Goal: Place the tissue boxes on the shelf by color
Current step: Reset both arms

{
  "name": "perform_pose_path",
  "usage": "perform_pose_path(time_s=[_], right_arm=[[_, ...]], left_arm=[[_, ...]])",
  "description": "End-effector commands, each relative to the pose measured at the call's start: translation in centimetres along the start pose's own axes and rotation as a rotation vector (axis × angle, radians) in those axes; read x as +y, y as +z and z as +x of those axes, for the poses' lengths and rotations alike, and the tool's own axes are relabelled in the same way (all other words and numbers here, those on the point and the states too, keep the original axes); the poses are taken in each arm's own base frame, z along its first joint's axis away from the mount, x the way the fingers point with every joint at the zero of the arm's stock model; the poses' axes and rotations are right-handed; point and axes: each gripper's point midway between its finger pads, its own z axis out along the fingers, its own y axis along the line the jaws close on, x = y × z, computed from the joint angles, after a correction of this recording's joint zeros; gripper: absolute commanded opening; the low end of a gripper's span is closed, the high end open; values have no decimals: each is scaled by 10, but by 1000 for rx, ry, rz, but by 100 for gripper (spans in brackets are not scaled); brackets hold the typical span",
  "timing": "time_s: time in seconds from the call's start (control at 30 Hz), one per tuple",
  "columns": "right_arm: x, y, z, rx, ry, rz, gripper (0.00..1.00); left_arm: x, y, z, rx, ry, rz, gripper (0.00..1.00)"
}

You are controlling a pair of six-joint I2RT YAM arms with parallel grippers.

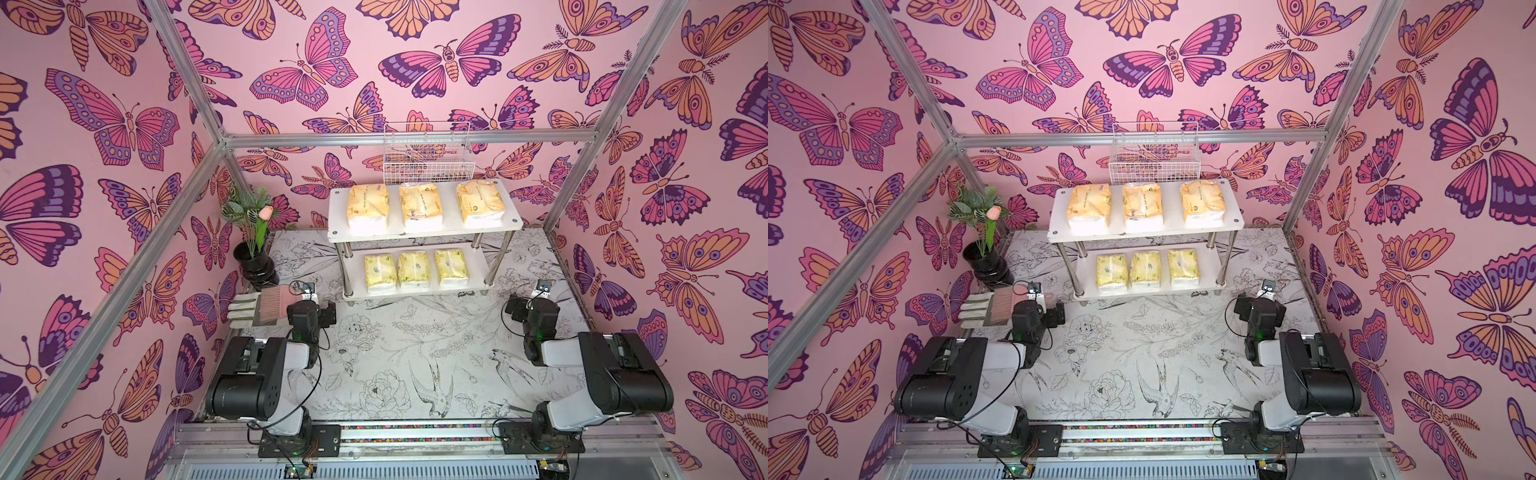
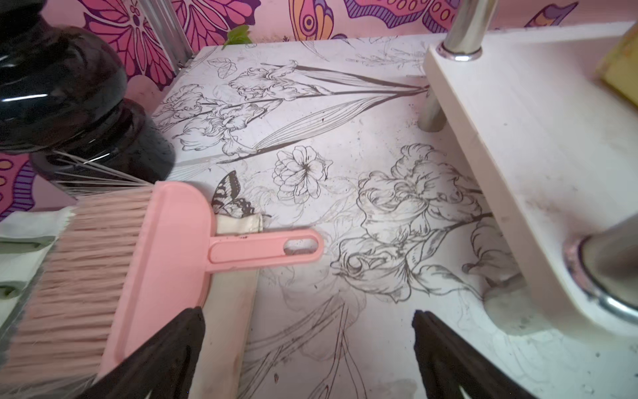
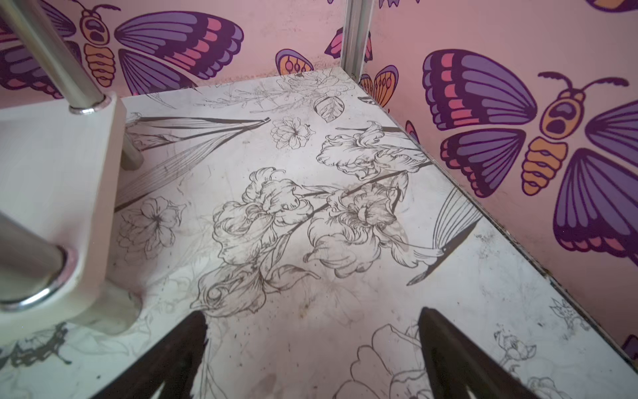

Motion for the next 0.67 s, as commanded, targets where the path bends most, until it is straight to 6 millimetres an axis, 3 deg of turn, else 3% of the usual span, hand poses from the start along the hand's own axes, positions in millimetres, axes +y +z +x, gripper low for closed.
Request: perform_pose_path(time_s=[0.0, 0.63], right_arm=[[4, 3, -13, -19, 16, -27, 99], [5, 3, -11, -1, 9, -31, 99]], left_arm=[[-6, 2, -21, -57, -40, 81, 100], [-6, 2, -21, -66, -35, 81, 100]])
